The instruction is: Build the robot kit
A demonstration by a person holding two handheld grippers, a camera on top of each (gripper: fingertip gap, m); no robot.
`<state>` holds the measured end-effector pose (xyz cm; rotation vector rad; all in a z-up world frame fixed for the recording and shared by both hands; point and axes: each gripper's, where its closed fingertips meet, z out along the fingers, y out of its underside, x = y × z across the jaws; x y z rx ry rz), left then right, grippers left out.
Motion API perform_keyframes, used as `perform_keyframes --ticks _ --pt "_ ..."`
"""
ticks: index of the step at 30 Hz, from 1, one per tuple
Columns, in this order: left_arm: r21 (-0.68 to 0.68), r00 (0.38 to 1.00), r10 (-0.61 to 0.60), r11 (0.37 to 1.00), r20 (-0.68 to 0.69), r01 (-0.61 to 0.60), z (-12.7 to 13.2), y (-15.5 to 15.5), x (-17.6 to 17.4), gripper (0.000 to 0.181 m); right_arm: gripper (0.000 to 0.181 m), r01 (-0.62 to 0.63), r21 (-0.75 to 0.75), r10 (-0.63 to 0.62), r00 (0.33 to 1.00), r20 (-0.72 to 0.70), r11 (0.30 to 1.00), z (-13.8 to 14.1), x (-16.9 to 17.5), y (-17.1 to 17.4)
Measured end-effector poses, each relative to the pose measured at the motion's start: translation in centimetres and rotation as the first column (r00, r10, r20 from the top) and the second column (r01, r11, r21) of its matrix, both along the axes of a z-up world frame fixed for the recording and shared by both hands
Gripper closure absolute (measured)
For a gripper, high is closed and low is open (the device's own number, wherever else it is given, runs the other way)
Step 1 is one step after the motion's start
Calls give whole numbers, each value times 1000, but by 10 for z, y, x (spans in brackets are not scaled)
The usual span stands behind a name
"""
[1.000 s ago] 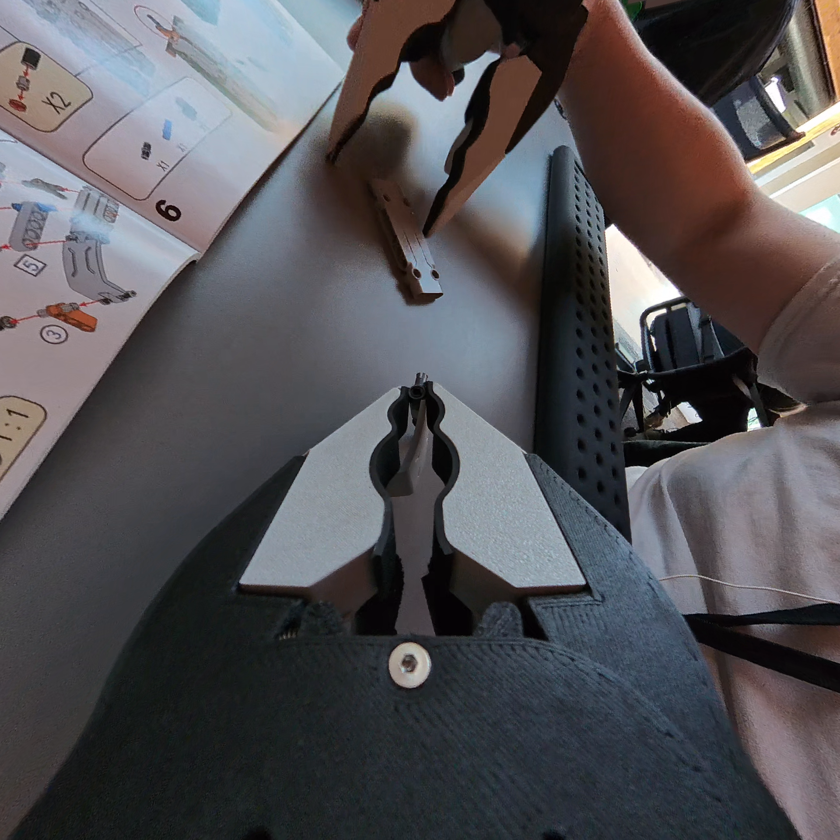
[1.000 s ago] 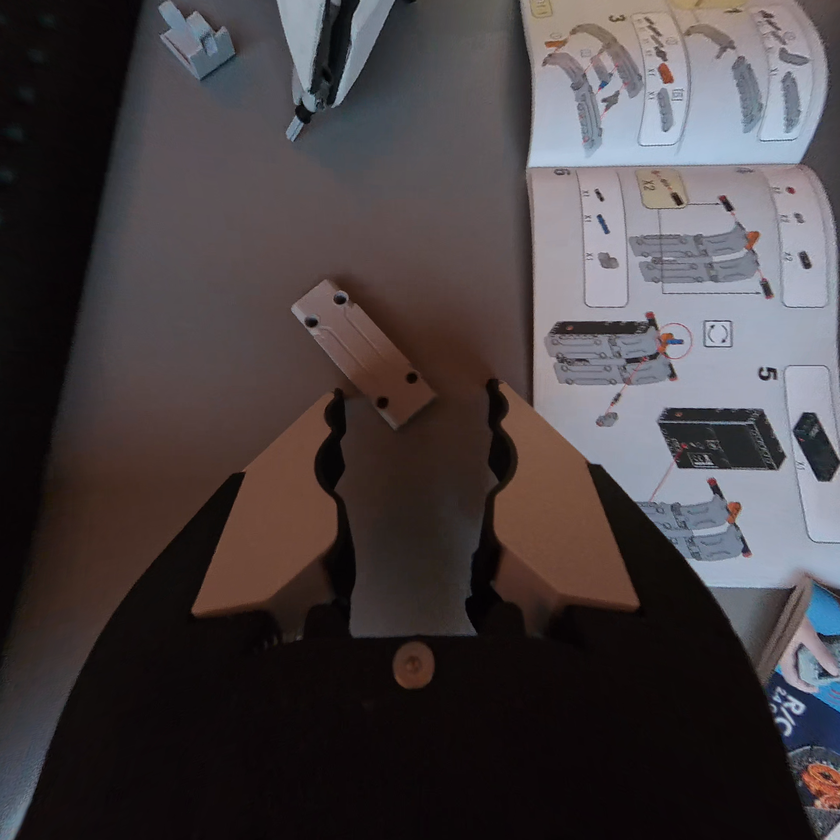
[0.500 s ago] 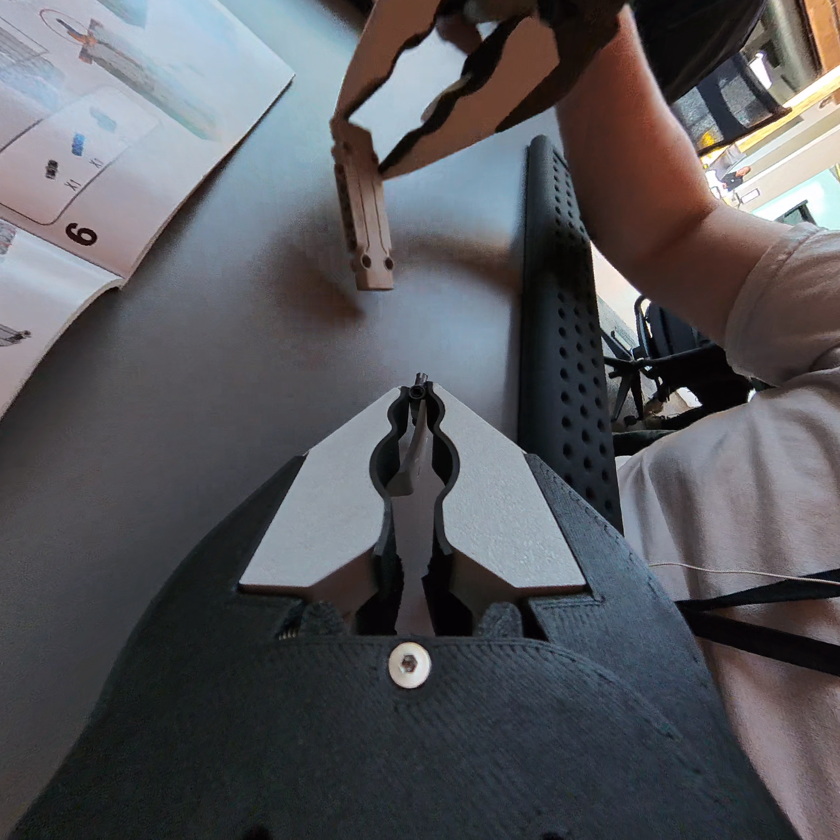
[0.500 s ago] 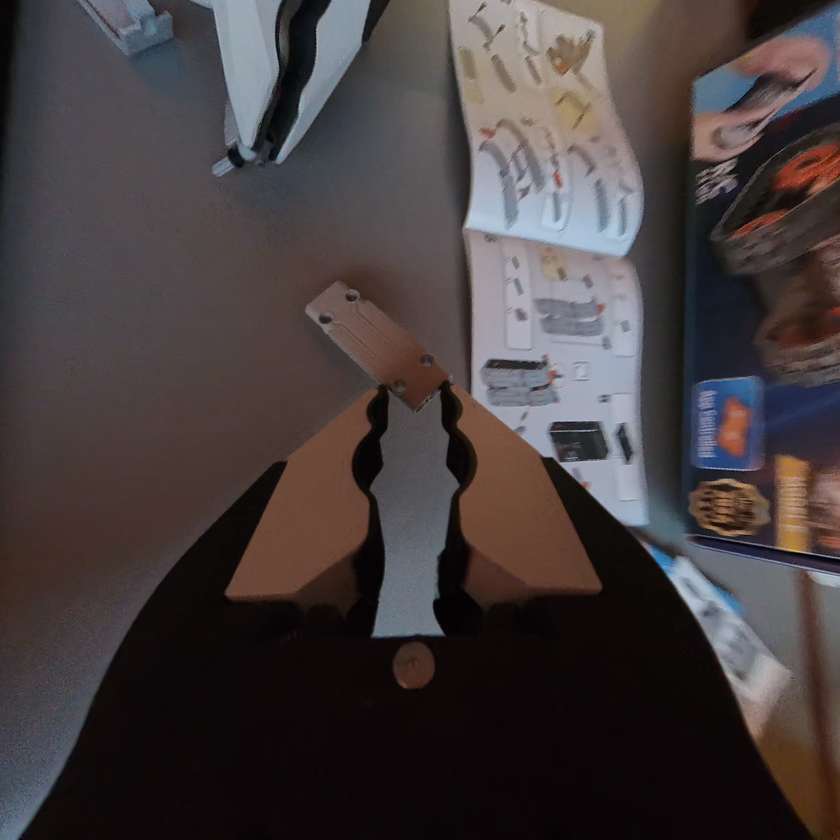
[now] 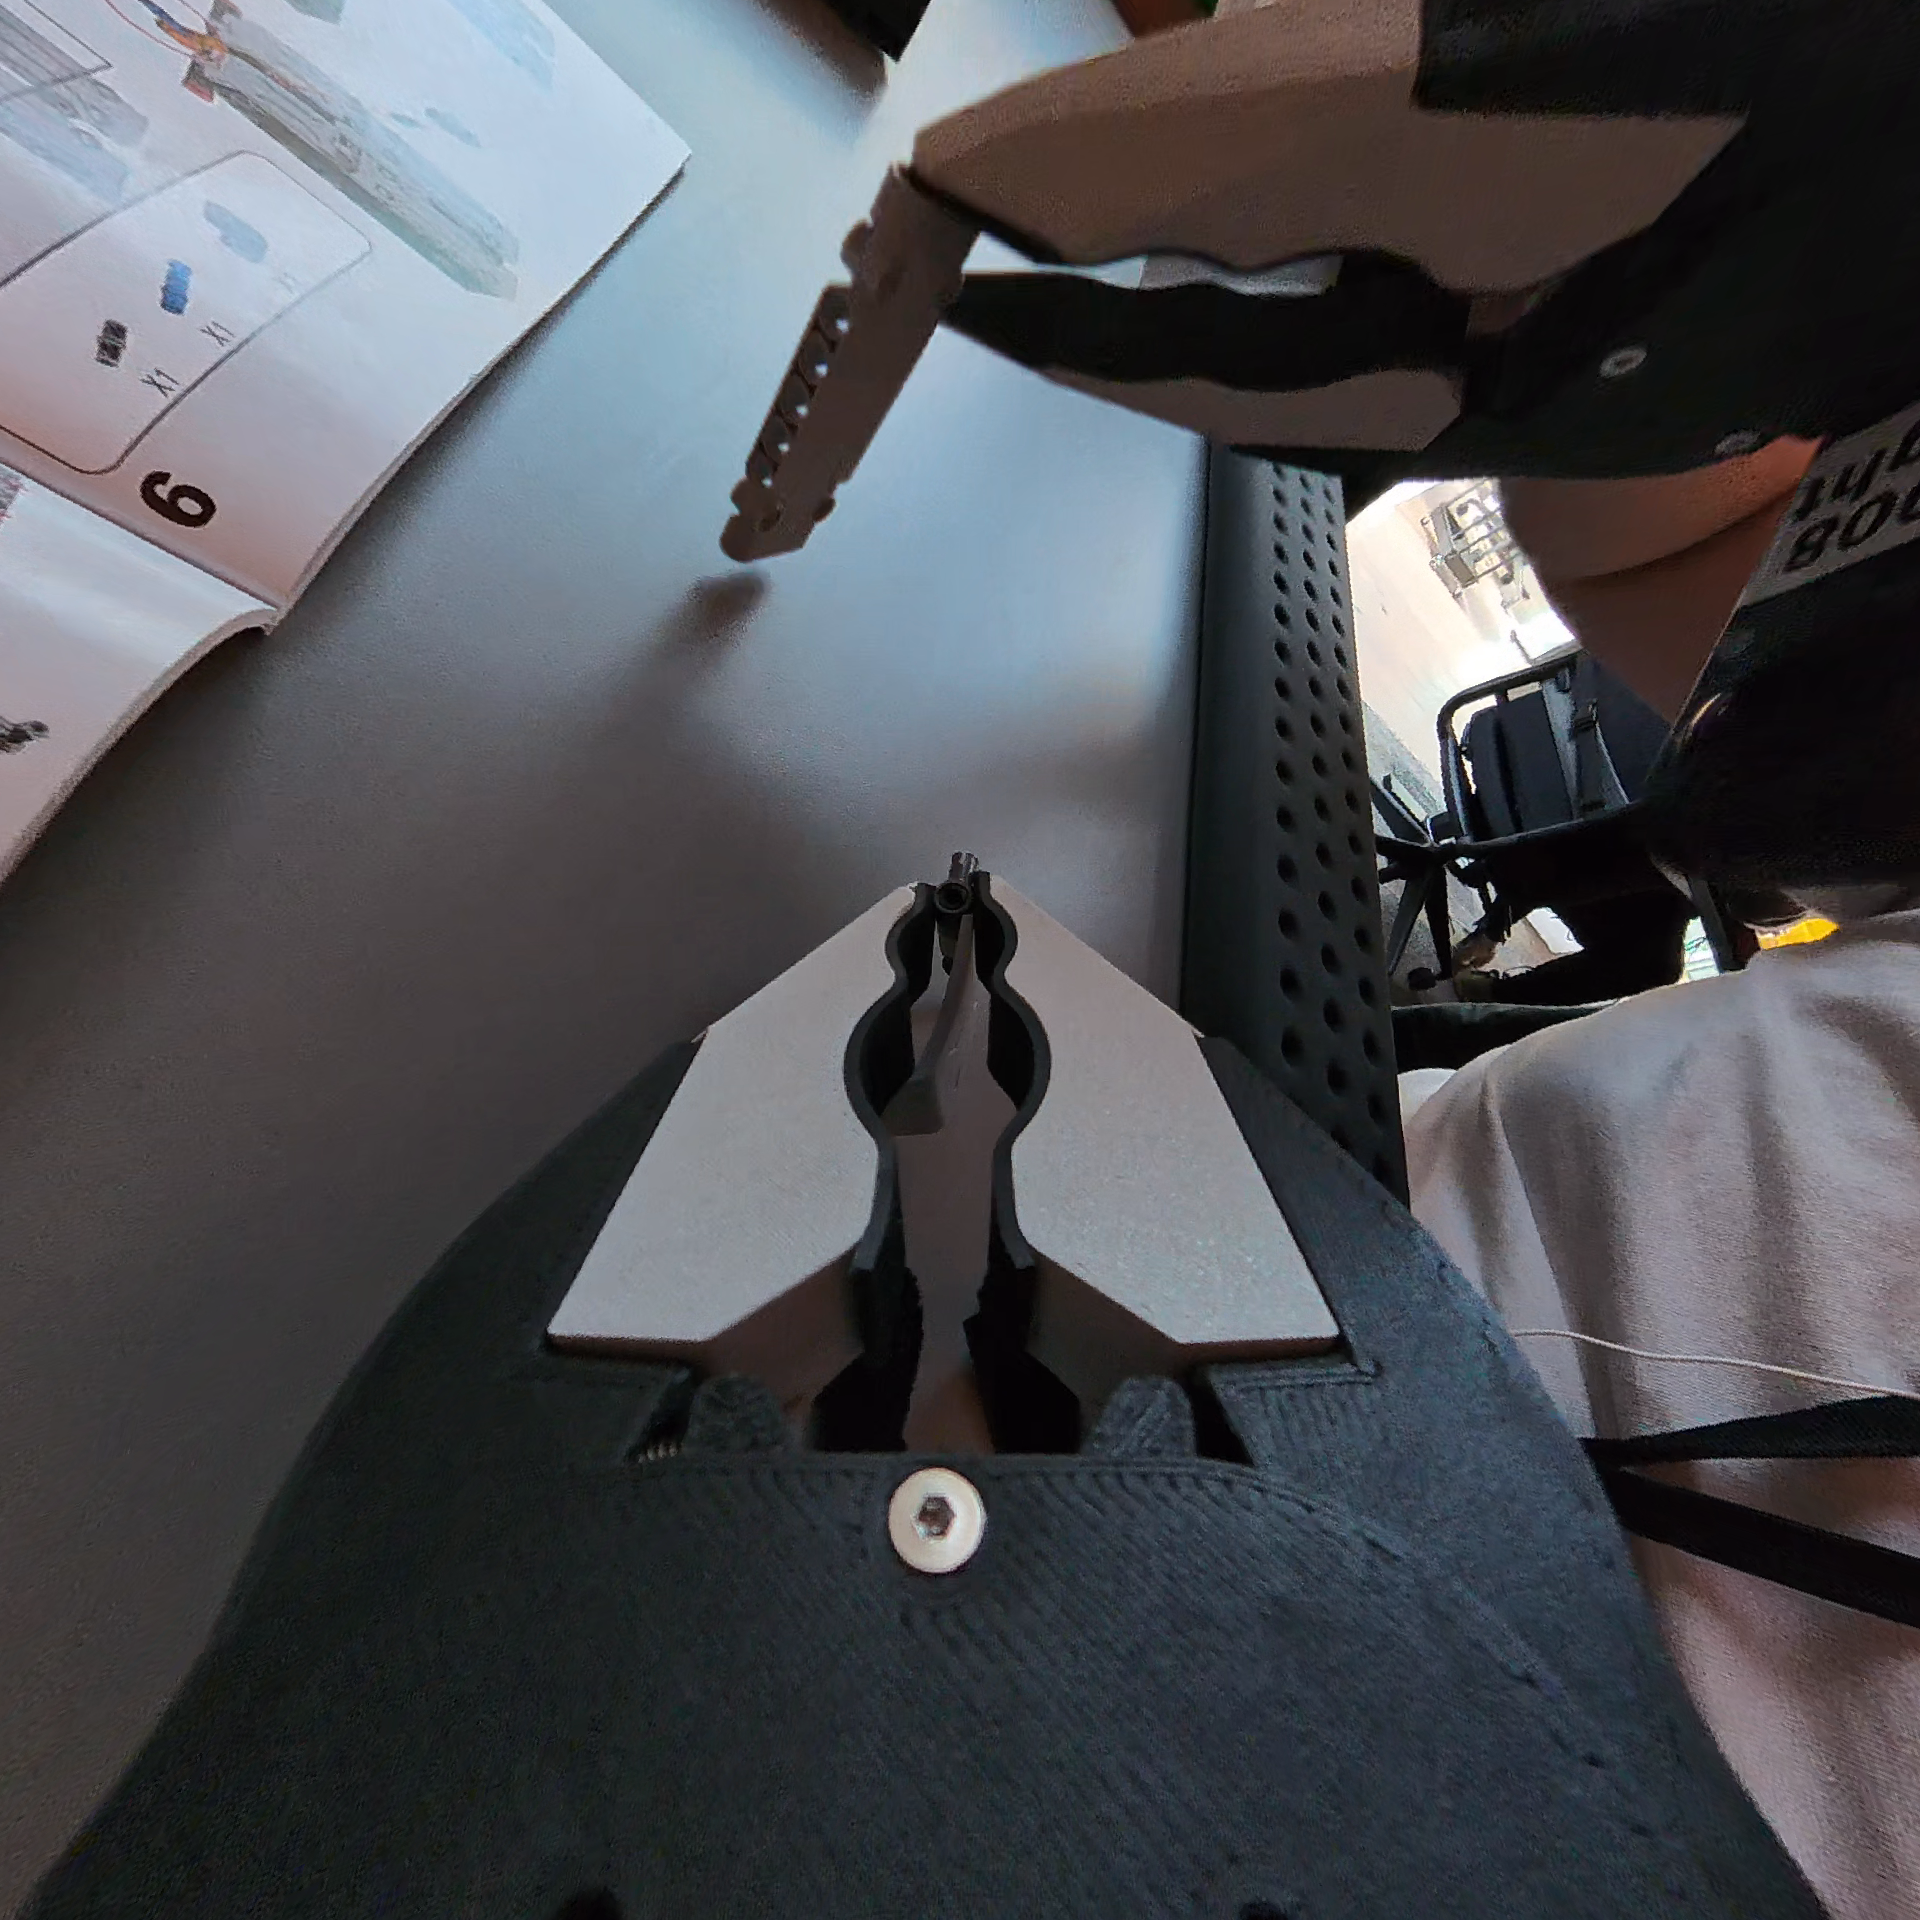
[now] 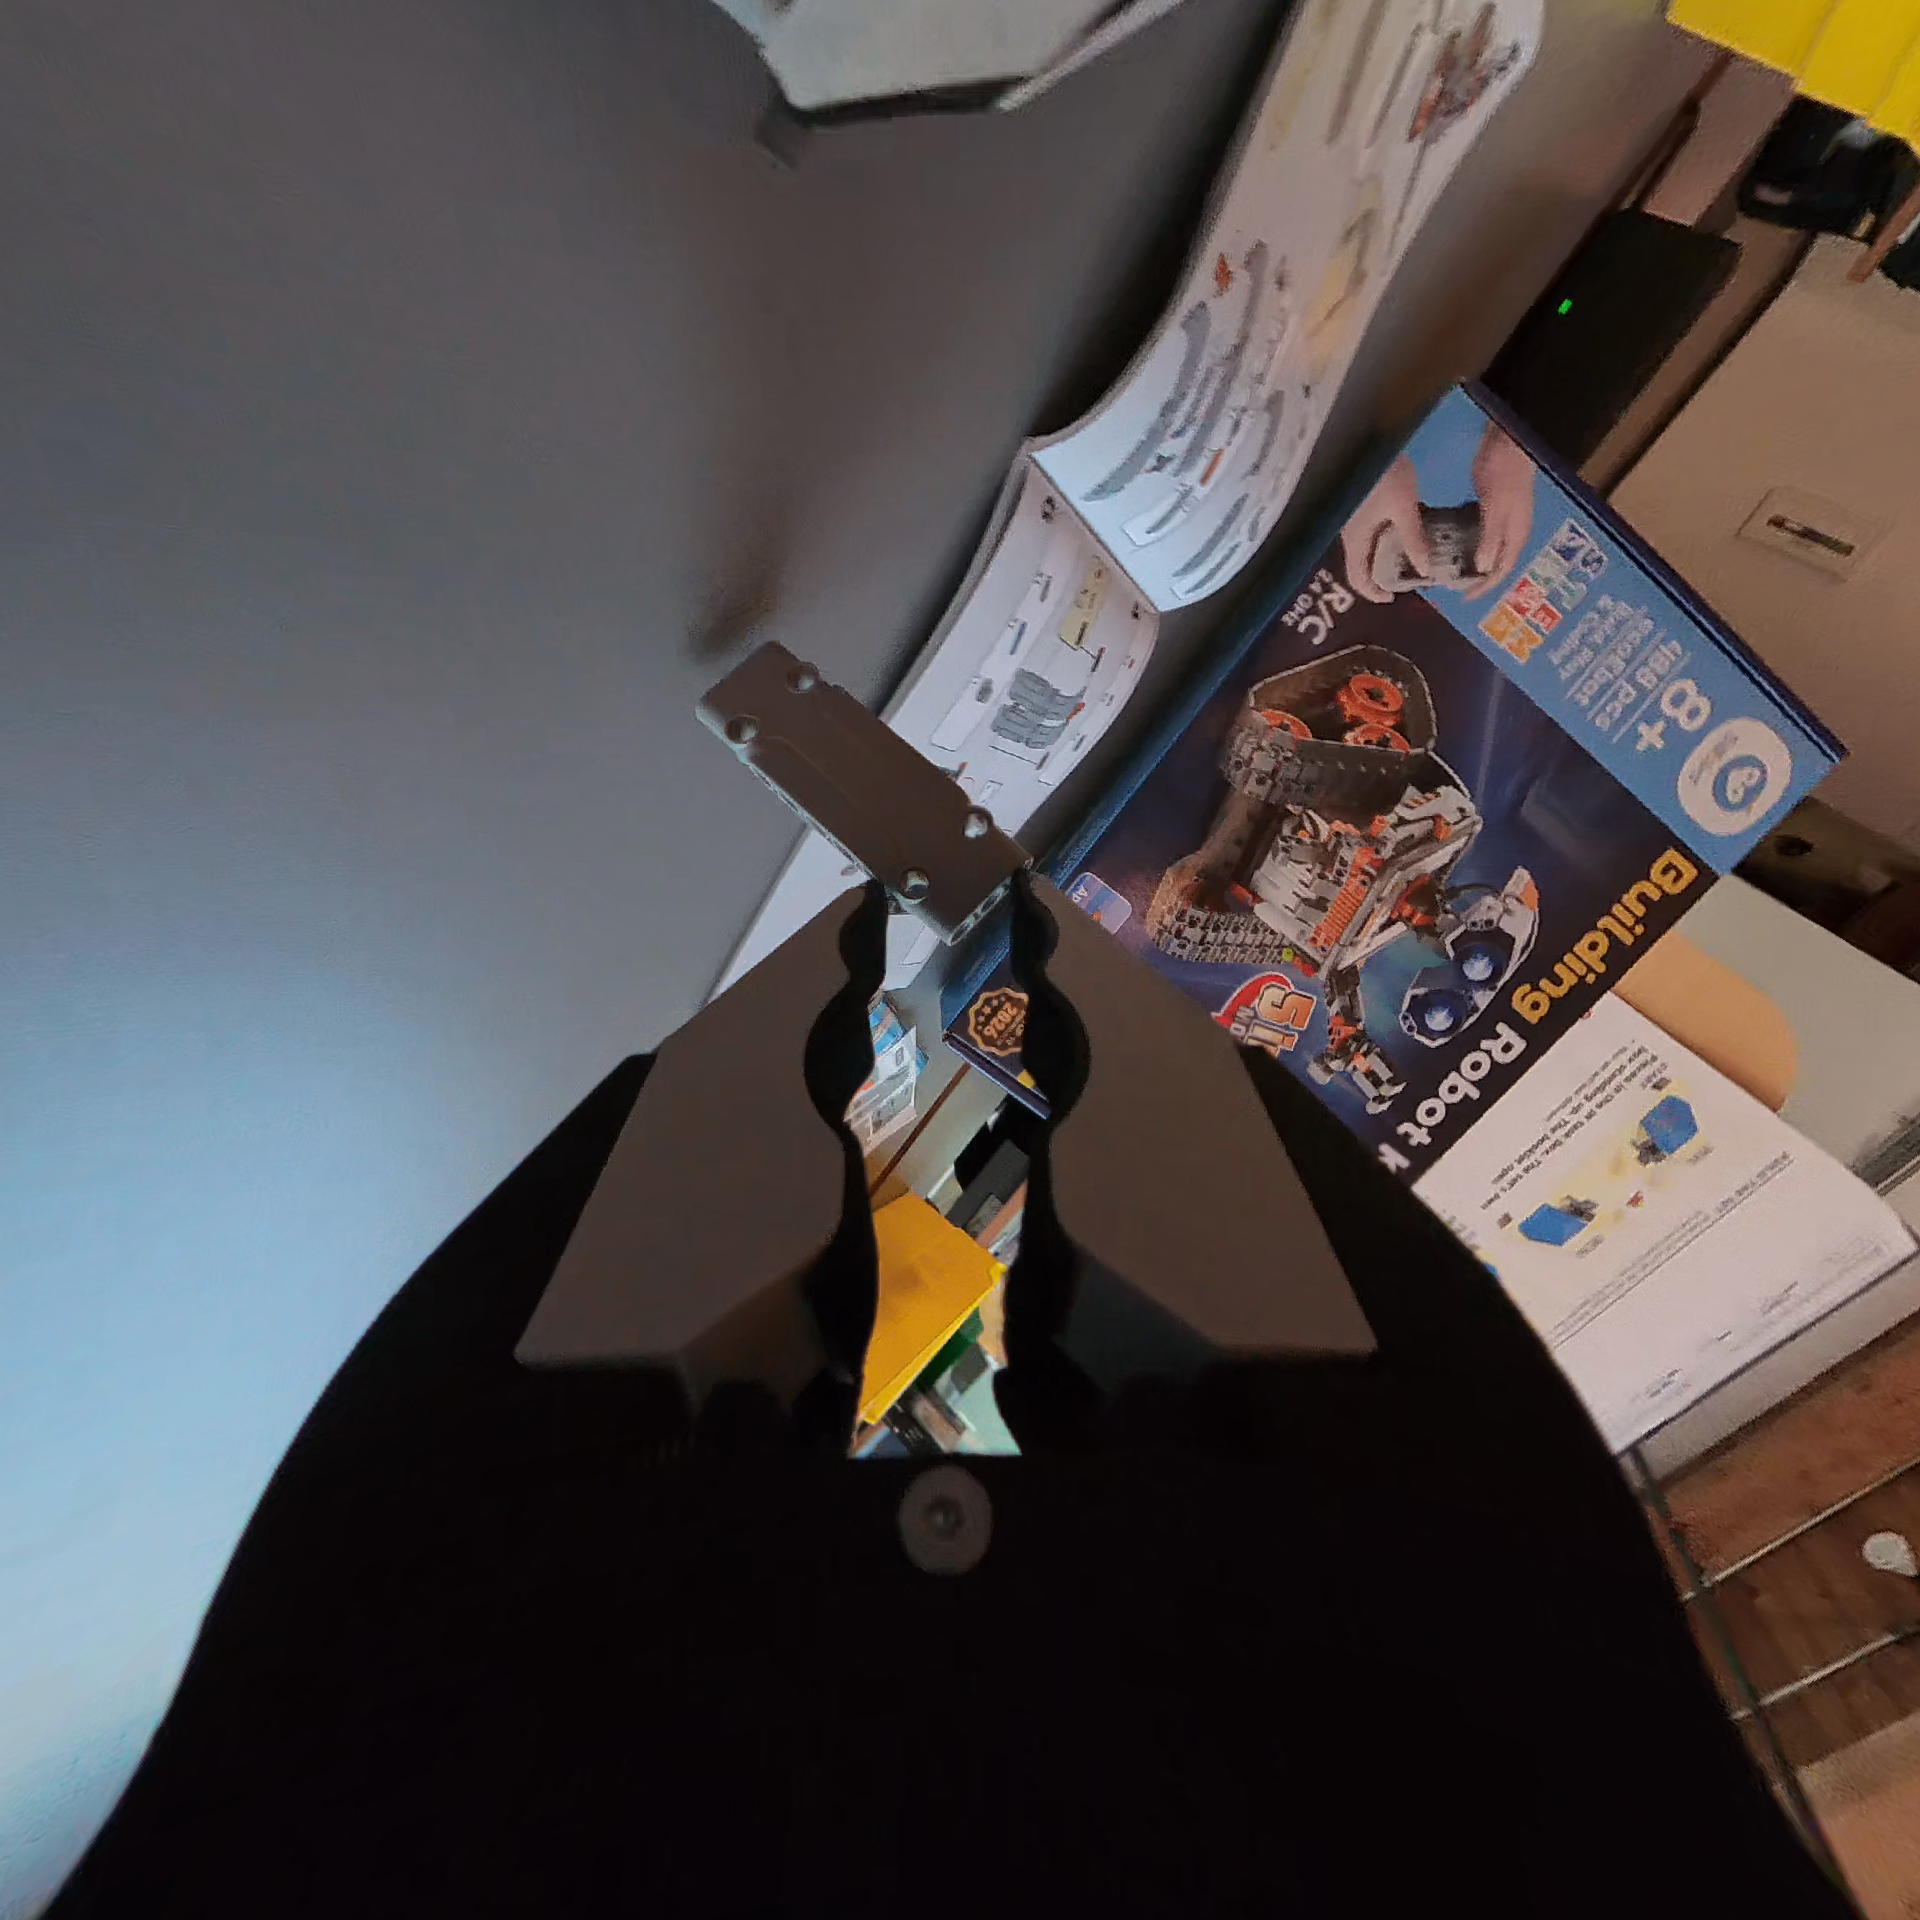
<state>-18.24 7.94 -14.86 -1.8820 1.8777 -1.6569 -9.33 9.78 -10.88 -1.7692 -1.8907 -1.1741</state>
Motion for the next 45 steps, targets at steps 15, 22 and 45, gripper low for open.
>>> perform_keyframes --ticks 15,22,45 --pt "-25 1000 -1 1000 9 1 7 0 -2 175 157 112 -26 -113 993 -30 993 -6 1 -8" --pt "-32 1000 -6 999 3 6 6 -1 -2 175 152 109 -13 -110 993 -39 994 -7 2 -13" --pt "-42 1000 -13 999 -9 13 4 -2 -3 176 115 73 -45 -81 976 -201 996 1 -14 -16"
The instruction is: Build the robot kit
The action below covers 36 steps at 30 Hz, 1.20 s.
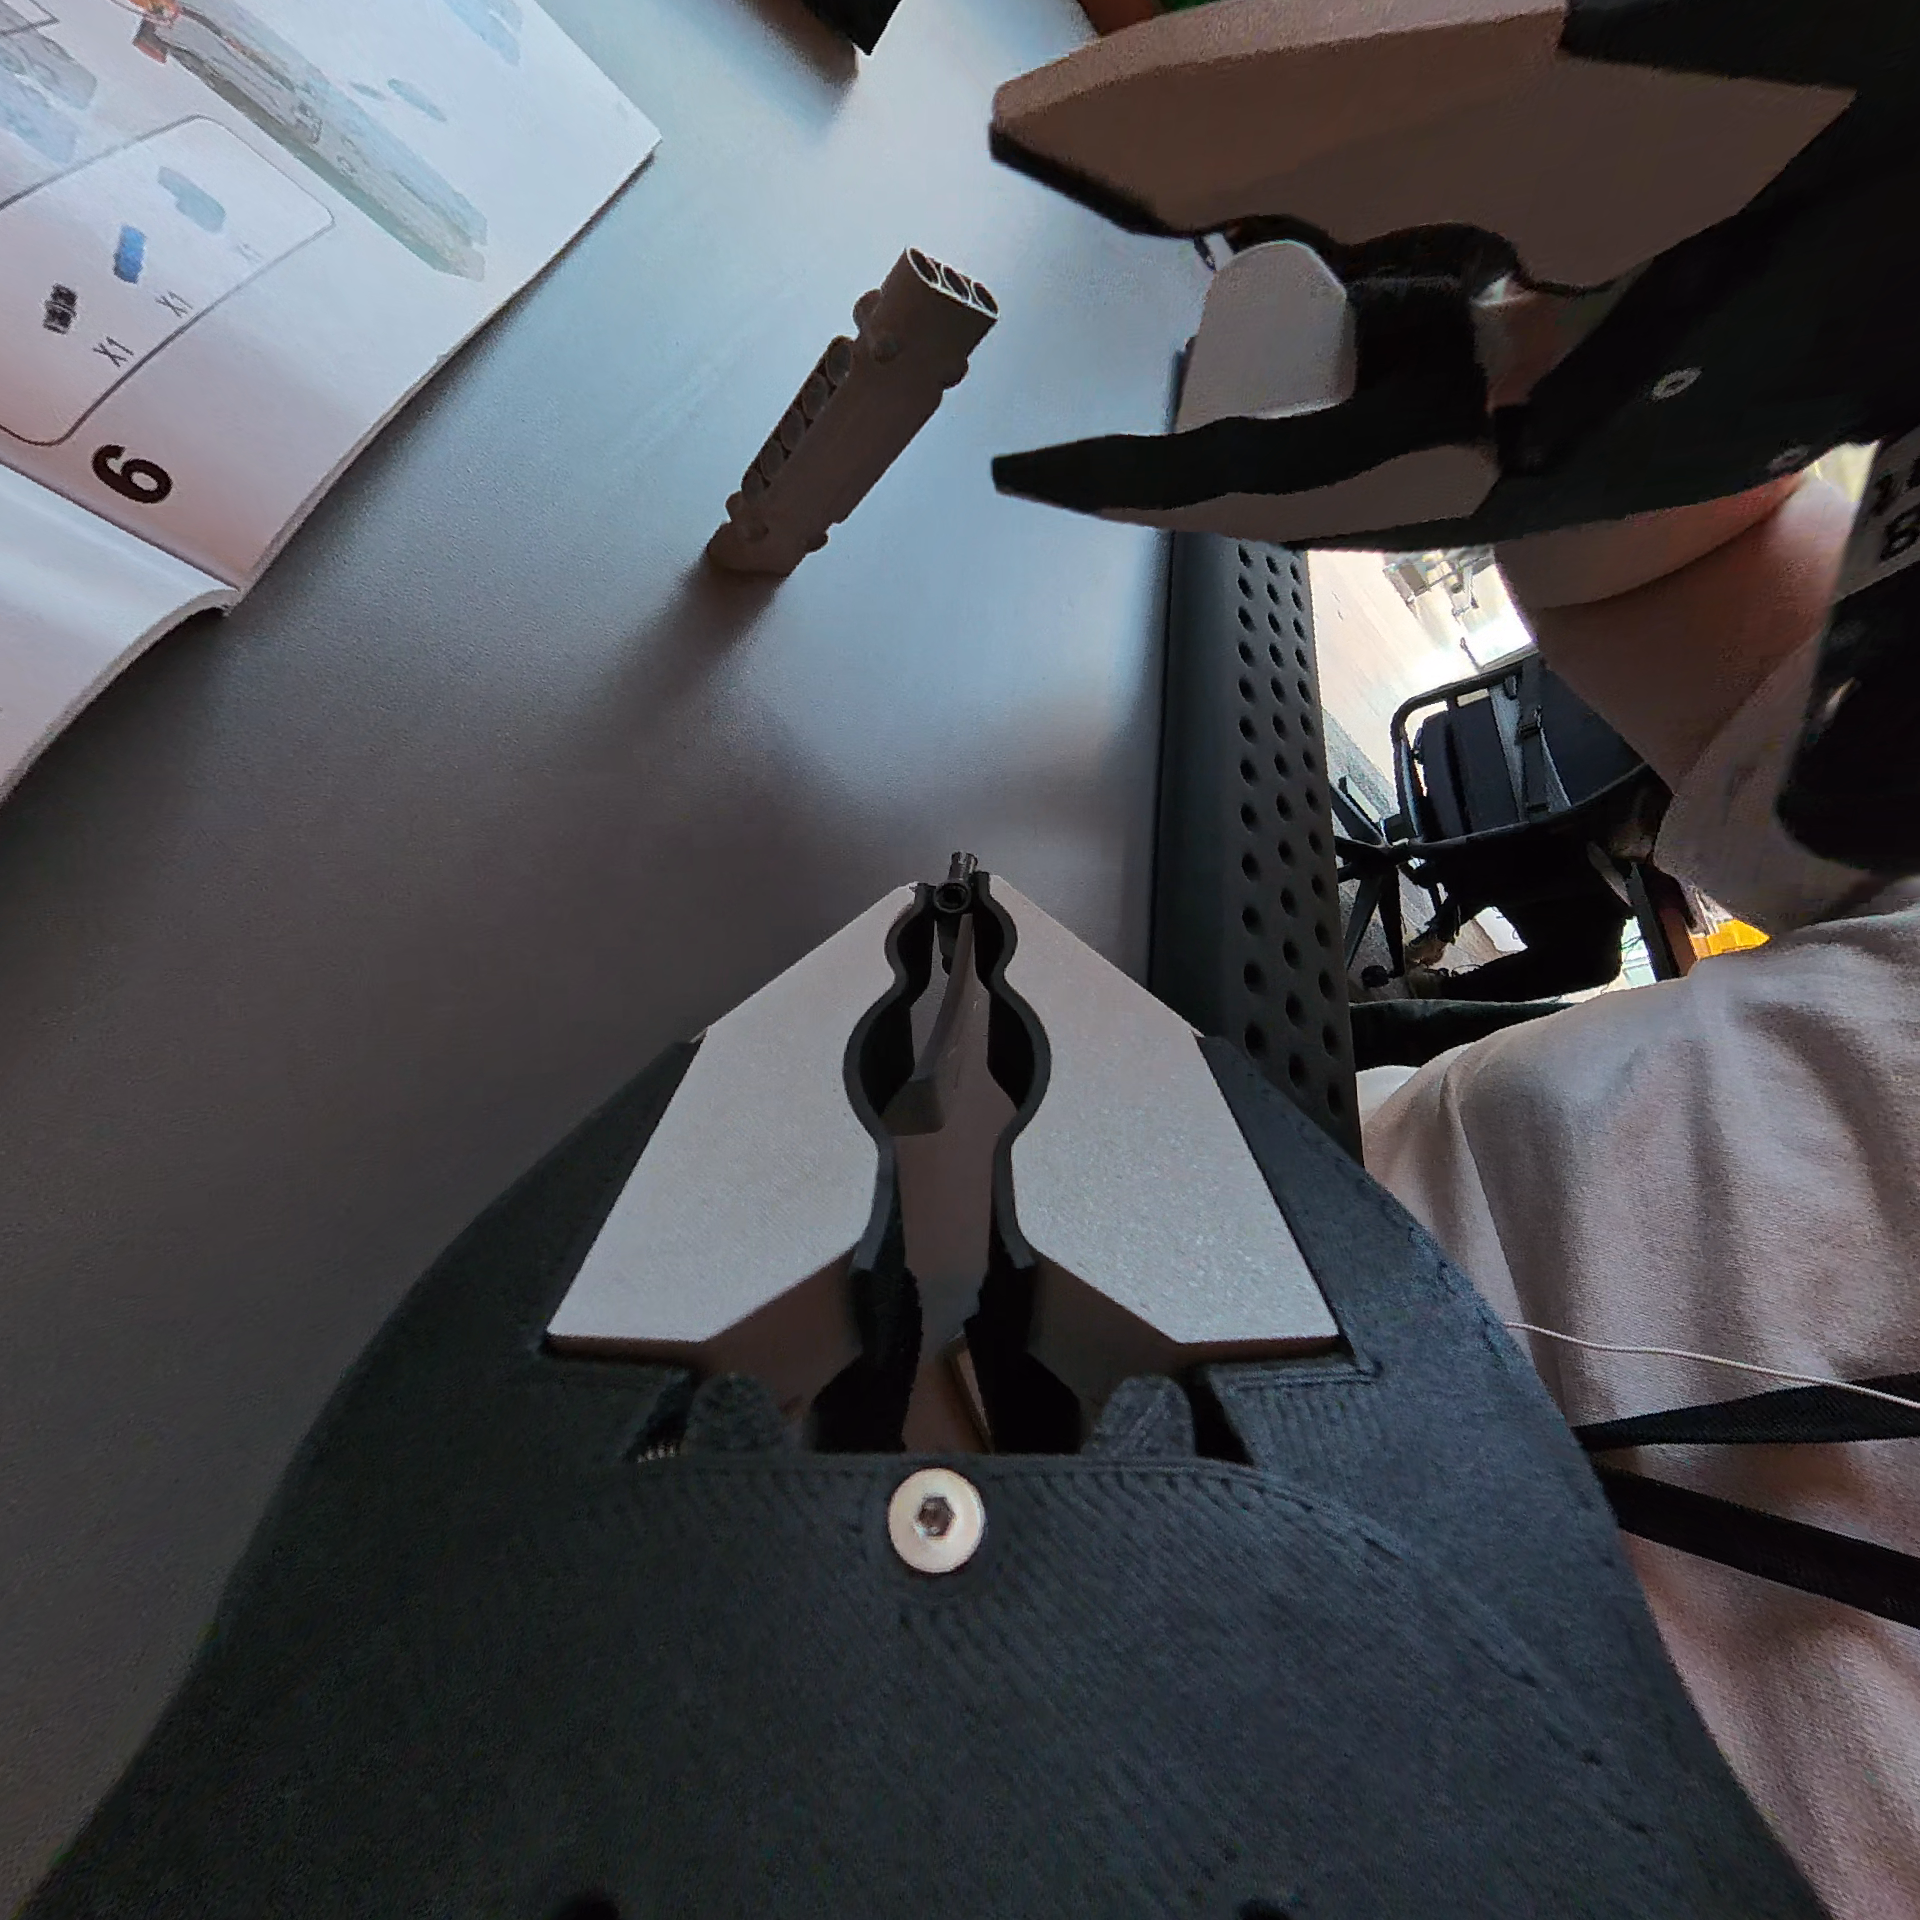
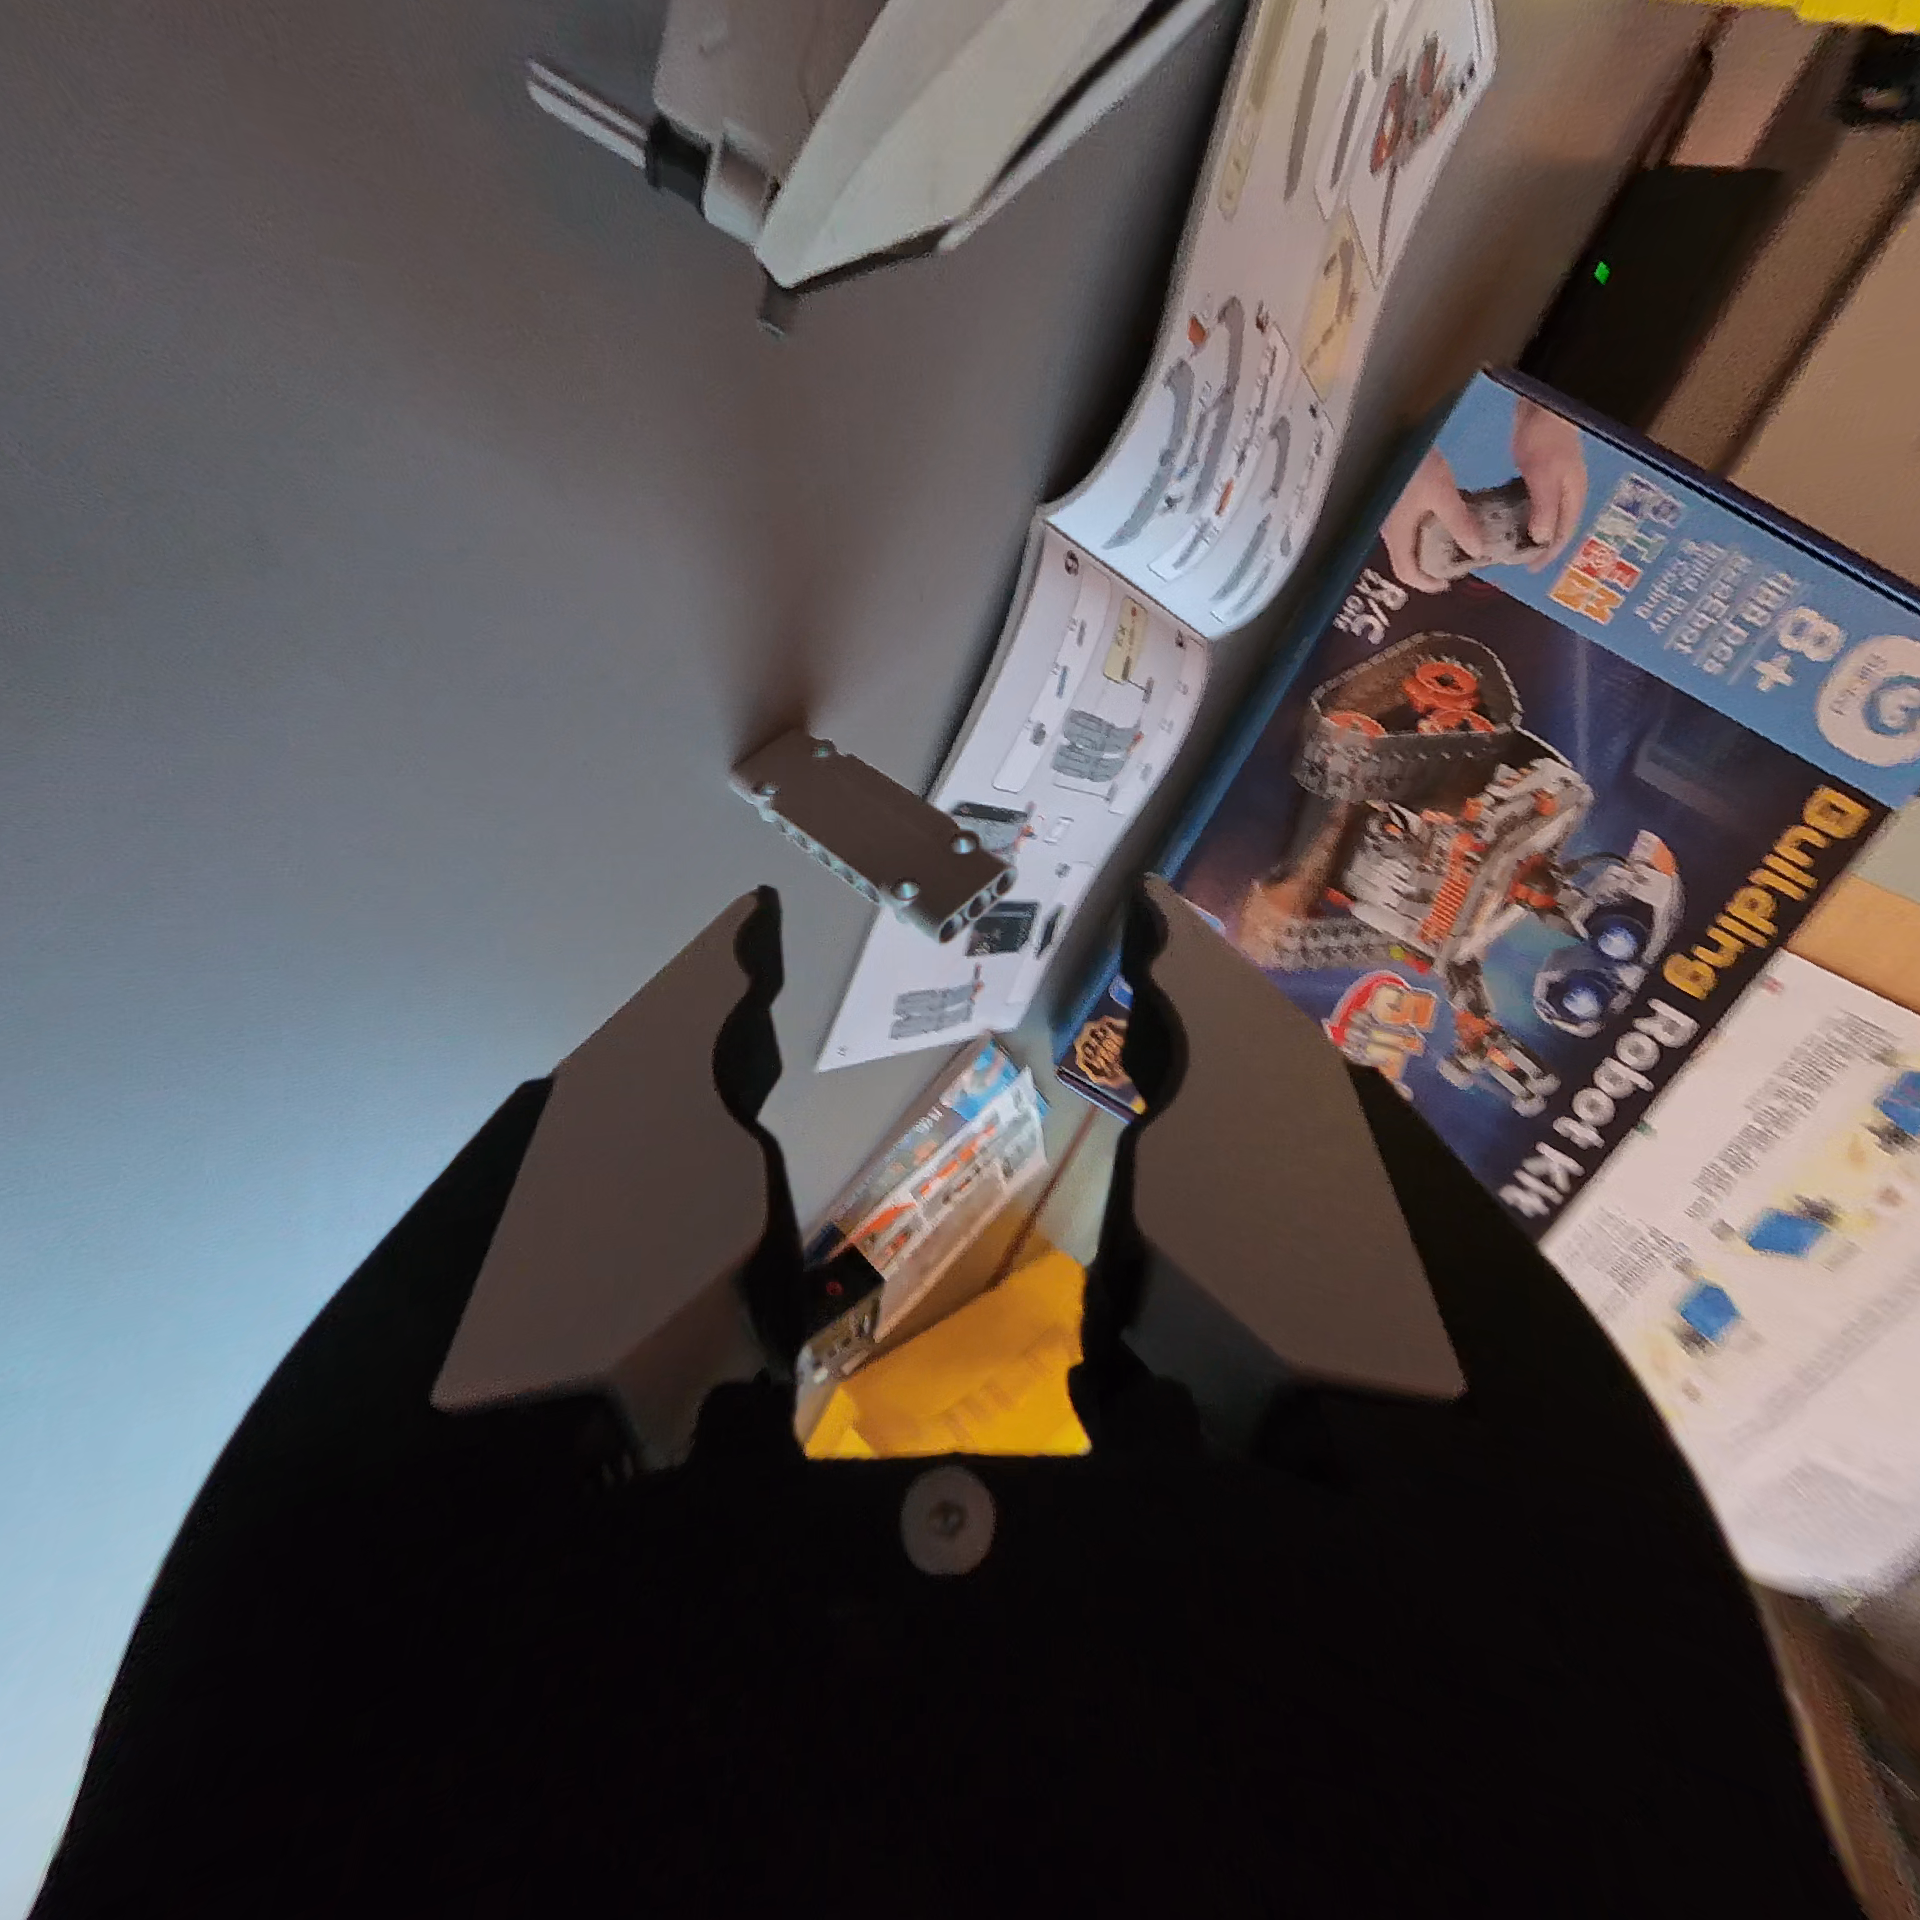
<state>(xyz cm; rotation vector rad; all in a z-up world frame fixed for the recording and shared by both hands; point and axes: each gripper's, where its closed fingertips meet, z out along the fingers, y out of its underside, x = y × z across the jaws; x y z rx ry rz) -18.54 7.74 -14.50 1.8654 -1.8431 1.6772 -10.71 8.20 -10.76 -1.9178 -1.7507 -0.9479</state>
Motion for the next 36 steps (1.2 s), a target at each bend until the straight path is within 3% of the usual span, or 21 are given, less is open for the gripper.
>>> perform_keyframes --ticks 3,5,7,11,14,19,36 --pt "-4 1000 -6 1000 -5 6 -1 -2 0 176 107 -121 -152 77 961 -268 981 11 -16 -10" --pt "0 1000 -13 1000 -12 13 -4 -4 0 176 108 -156 -269 15 886 -463 950 19 -23 -10" --pt "4 1000 -20 1000 -18 20 -6 -5 0 176 107 -167 -361 -51 851 -523 918 16 -20 -5" --pt "-28 999 -6 1000 -32 5 -5 -2 -1 176 108 -160 -449 -66 892 -446 879 -11 2 3" --pt "-47 999 -7 999 -32 6 -4 -2 -1 176 118 -197 -477 -48 889 -454 856 -23 -1 1" --pt "-47 999 -17 999 -36 15 -5 -3 -1 176 134 -233 -496 -33 882 -470 836 -32 -4 2" --pt "-65 999 -7 998 -40 5 -4 0 -2 176 145 -212 -556 -6 932 -363 804 -54 4 5"
